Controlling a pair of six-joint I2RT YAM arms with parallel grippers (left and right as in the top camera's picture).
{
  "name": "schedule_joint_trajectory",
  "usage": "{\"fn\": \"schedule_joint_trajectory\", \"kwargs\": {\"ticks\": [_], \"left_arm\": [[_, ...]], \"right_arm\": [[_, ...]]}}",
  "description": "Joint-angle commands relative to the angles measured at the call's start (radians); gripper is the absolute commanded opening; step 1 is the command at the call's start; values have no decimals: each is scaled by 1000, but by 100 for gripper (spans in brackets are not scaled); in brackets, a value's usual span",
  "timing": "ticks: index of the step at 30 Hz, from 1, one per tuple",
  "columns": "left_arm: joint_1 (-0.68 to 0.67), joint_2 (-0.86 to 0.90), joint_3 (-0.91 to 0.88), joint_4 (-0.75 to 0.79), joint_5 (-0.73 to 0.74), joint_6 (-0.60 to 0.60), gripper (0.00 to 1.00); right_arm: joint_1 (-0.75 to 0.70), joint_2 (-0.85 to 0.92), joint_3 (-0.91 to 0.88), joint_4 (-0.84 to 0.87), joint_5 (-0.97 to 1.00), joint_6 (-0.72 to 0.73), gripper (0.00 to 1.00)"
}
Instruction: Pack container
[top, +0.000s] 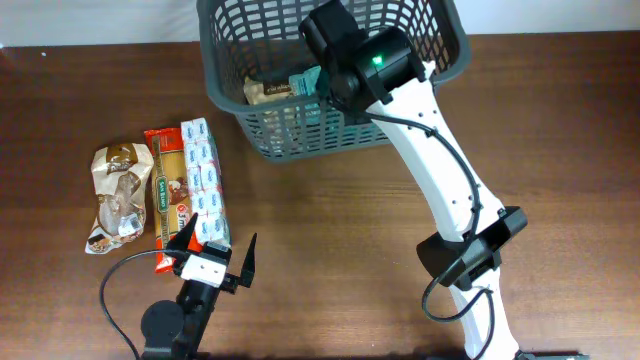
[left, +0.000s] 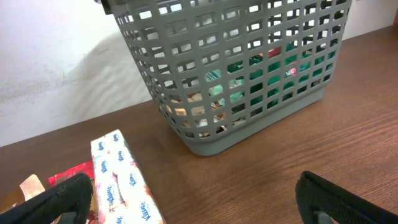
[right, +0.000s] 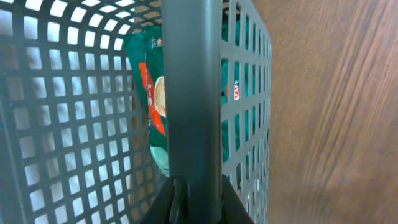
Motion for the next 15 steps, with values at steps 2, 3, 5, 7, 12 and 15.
{"fn": "schedule_joint_trajectory", "kwargs": {"ticks": [2, 3, 5, 7, 12, 15], "left_arm": [[-3, 3, -10, 2, -7, -5, 99], [-3, 3, -10, 2, -7, -5, 99], [-3, 3, -10, 2, -7, -5, 99], [-3, 3, -10, 2, -7, -5, 99], [-3, 3, -10, 2, -7, -5, 99], [-3, 3, -10, 2, -7, -5, 99]], "right_arm": [[-8, -38, 42, 40, -22, 74, 4], [-8, -38, 42, 35, -29, 73, 4], [-8, -38, 42, 19, -38, 72, 4], [-8, -38, 42, -1, -39, 72, 4], [-8, -38, 42, -14, -51, 69, 19], [-8, -38, 42, -14, -82, 69, 60]]}}
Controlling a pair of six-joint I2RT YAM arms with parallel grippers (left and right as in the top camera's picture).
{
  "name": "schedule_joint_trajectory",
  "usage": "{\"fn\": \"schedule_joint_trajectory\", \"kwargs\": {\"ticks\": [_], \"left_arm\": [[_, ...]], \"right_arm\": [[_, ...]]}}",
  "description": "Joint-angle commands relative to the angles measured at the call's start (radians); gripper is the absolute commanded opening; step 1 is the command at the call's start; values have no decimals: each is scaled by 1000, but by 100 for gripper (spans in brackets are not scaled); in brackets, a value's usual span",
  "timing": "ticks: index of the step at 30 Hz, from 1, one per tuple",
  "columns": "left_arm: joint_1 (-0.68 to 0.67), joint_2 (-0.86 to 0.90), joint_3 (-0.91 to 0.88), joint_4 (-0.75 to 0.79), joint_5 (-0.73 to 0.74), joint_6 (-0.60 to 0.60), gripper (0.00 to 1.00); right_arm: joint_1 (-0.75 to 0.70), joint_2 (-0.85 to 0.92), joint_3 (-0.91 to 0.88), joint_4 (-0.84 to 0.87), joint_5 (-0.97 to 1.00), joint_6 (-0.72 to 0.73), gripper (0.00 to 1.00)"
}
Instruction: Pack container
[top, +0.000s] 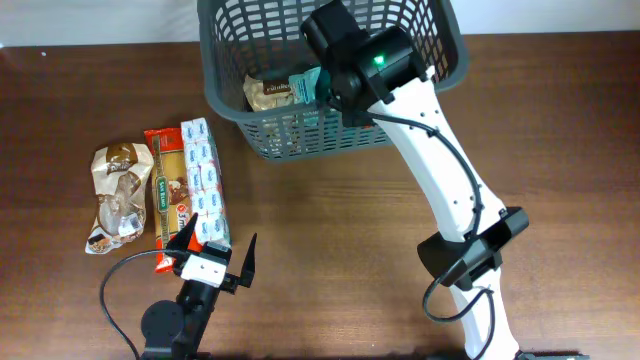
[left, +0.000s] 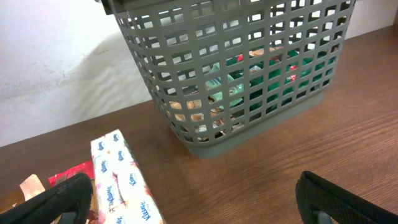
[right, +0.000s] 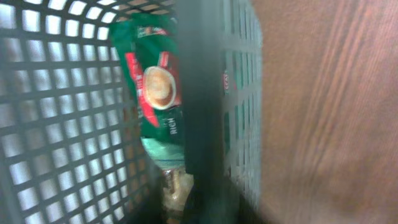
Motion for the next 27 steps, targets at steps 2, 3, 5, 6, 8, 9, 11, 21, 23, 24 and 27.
{"fn": "schedule_joint_trajectory", "kwargs": {"ticks": [2, 3, 5, 6, 8, 9, 11, 21, 23, 24, 27], "left_arm": [[-3, 2, -10, 2, -7, -5, 99], [-3, 2, -10, 2, -7, -5, 99], [-3, 2, -10, 2, -7, -5, 99], [-3, 2, -10, 2, -7, -5, 99], [-3, 2, -10, 2, -7, -5, 99], [-3, 2, -10, 2, -7, -5, 99], [-3, 2, -10, 2, -7, -5, 99], [-3, 2, -10, 2, -7, -5, 99], [-3, 2, -10, 2, -7, -5, 99], [-3, 2, -10, 2, -7, -5, 99], [-3, 2, -10, 2, -7, -5, 99]], "right_arm": [[-6, -38, 32, 6, -31, 35, 74], [-6, -38, 32, 6, -32, 35, 79], [-6, -38, 32, 6, -42, 35, 82], [-6, -38, 32, 6, -57, 35, 82], [-6, -38, 32, 6, -86, 35, 83], [-6, -39, 32, 6, -101, 34, 83], [-6, -40, 33, 6, -134, 30, 83], [-6, -71, 142, 29, -152, -219, 84], [-6, -79, 183, 30, -157, -286, 84], [-5, -84, 204, 30, -160, -317, 84], [23, -113, 316, 32, -158, -499, 85]]}}
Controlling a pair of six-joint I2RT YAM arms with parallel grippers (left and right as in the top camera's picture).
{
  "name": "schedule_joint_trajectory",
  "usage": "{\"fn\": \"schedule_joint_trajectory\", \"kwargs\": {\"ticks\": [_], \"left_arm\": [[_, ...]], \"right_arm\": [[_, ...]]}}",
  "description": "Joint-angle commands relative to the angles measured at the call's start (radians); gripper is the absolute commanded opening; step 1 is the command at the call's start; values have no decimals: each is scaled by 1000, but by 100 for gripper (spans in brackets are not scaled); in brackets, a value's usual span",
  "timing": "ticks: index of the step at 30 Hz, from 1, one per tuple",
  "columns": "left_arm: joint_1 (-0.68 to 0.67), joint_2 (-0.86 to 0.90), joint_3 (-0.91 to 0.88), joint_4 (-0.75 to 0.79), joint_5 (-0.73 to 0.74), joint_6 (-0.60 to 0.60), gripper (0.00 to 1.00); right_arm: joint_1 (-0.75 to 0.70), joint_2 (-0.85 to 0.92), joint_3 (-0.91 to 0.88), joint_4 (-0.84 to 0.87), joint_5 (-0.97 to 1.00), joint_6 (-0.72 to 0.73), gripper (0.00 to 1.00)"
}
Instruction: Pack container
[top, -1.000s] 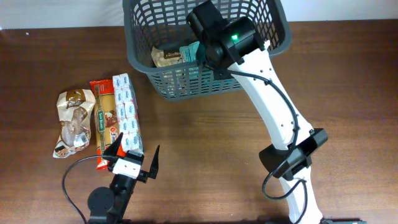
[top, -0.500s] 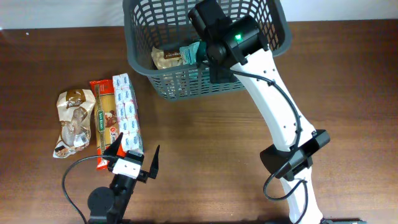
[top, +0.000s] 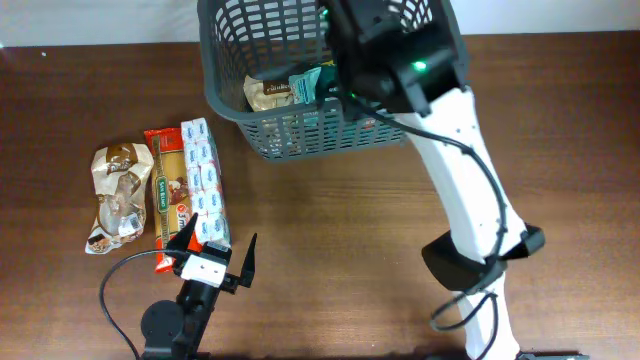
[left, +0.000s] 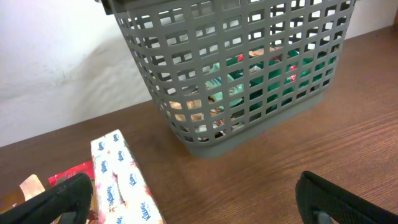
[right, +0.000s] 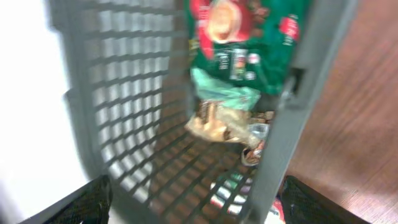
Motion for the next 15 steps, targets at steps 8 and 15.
{"fn": "schedule_joint_trajectory", "kwargs": {"ticks": [8, 15], "left_arm": [[-3, 2, -10, 2, -7, -5, 99], [-3, 2, -10, 2, -7, -5, 99]], "right_arm": [[44, -176, 259, -24, 6, -1094, 96], [-22, -250, 259, -133, 130, -1482, 85]]}}
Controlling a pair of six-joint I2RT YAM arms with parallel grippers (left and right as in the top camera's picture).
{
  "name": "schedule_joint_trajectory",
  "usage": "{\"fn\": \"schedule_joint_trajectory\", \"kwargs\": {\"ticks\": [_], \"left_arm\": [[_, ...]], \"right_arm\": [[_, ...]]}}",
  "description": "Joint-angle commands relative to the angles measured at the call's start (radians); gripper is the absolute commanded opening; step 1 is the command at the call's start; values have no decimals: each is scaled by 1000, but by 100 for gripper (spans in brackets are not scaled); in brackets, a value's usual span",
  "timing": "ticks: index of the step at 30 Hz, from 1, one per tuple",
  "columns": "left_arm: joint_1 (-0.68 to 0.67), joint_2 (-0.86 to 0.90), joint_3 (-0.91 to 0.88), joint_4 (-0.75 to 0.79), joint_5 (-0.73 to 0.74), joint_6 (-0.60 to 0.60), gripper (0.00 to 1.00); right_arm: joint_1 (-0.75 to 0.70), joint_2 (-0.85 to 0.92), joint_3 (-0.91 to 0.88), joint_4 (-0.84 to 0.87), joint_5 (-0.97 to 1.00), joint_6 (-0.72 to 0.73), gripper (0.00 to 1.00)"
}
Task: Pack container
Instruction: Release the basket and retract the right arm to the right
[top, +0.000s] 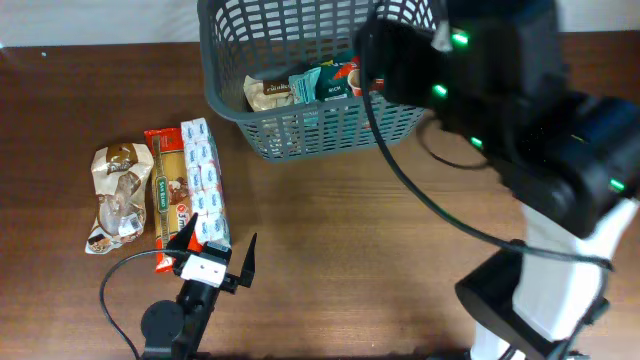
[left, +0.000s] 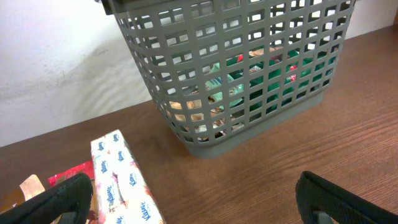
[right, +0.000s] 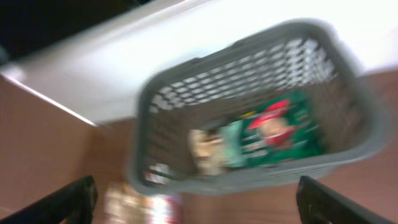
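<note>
The grey mesh basket (top: 300, 135) stands at the table's back, holding a beige bag (top: 268, 93) and a green coffee pack (top: 335, 82). My right arm is raised high, close under the overhead camera. Its wrist view is blurred and looks down on the basket (right: 249, 180) and the green pack (right: 280, 127). The right gripper (right: 196, 199) is open and holds nothing. A tissue pack (top: 203, 180), a red pasta pack (top: 168, 190) and a brown snack bag (top: 120, 195) lie on the left. My left gripper (top: 218, 243) rests open just before the tissue pack (left: 121, 180), with the basket (left: 186, 74) beyond it.
The dark wooden table (top: 350, 250) carries nothing else. A white wall (left: 56, 56) rises behind the basket. My right arm's white link and black base (top: 520, 300) fill the overhead view's right side.
My right arm has risen from the basket's rim to high above the table. Its wrist view has gone from a close look into the basket to the whole basket from afar. The left arm is unchanged.
First my right gripper was shut on the basket's front rim. Half a second later it was still at the rim and the basket had shifted slightly back. Then the gripper was open beside the rim, and now it is far above the basket. The left arm never moved.
</note>
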Motion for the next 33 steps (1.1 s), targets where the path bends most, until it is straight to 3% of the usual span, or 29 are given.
{"fn": "schedule_joint_trajectory", "kwargs": {"ticks": [1, 2, 5, 6, 10, 15, 23, 33], "left_arm": [[-3, 2, -10, 2, -7, -5, 99], [-3, 2, -10, 2, -7, -5, 99], [-3, 2, -10, 2, -7, -5, 99], [-3, 2, -10, 2, -7, -5, 99], [-3, 2, -10, 2, -7, -5, 99], [-3, 2, -10, 2, -7, -5, 99], [-3, 2, -10, 2, -7, -5, 99], [-3, 2, -10, 2, -7, -5, 99]], "right_arm": [[-72, -14, 1, -43, 131, -276, 81], [-104, -15, -5, -43, 132, -291, 82], [-212, -11, -8, -43, 130, -291, 98], [-254, -5, -10, -43, 129, -291, 100], [-437, 37, -49, -42, 49, -313, 99], [-579, 138, -169, -5, -250, -486, 99], [-608, 262, -367, 90, -465, -577, 99], [-602, 288, -496, 145, -471, -576, 97]]}}
